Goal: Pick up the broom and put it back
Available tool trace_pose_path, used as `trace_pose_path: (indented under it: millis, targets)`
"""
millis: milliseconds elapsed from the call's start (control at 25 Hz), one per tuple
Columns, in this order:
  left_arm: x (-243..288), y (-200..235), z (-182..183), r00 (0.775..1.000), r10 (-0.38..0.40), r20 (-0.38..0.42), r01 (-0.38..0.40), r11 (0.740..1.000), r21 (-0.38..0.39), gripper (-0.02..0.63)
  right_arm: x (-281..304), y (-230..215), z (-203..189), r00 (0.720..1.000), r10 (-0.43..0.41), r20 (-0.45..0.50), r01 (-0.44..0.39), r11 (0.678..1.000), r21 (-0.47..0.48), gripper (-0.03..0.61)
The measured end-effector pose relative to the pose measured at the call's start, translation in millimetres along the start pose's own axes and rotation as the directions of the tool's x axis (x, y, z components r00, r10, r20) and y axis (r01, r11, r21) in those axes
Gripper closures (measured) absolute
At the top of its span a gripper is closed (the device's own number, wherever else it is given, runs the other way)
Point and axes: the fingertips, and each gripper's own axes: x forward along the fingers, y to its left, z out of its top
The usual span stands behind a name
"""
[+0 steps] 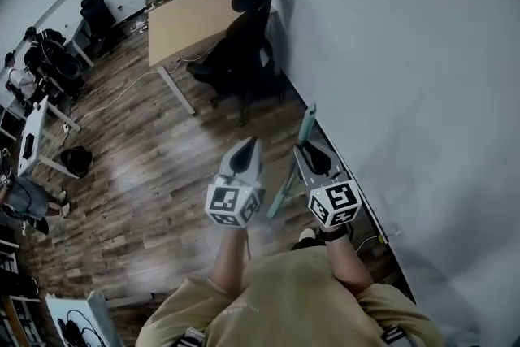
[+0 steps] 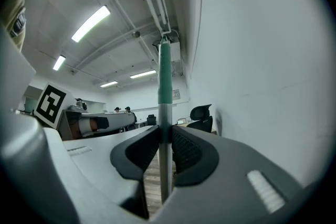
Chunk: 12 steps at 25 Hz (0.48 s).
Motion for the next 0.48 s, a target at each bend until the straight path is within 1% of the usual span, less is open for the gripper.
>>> trace_pose_path:
  millis: [80, 160, 240, 360, 480]
  targets:
    - [30.3, -9.8, 1.1, 1.0, -0.03, -0.004, 0.03, 1.0, 0.005, 0.612, -1.3, -28.4, 9.0, 0.999, -0.03, 0.014, 0.03, 1.0, 0.0, 0.5]
    - [62.1, -22.8, -8.4, 0.997, -0.07, -0.022, 0.07, 0.998, -0.001, 0.612, -2.6, -61.8, 11.9, 0.998, -0.066, 0.02, 0.066, 0.998, -0.001, 0.5]
    - [91.9, -42.5, -27.2, 0.988, -0.143, -0.064, 0.142, 0.99, -0.011, 0.612, -7.5, -96.4, 5.5, 0.991, -0.133, 0.013, 0.133, 0.991, 0.011, 0.5]
    - [132.0, -68.5, -51.5, 0.957, -0.266, -0.118, 0.264, 0.964, -0.029, 0.612, -16.1, -144.3, -13.7, 0.966, -0.257, -0.03, 0.258, 0.966, 0.031, 0.499]
    - [176.6, -75.8, -56.7, 0.918, -0.376, -0.122, 0.374, 0.926, -0.045, 0.612, -21.9, -181.4, -24.4, 0.925, -0.376, -0.057, 0.378, 0.926, 0.019, 0.499]
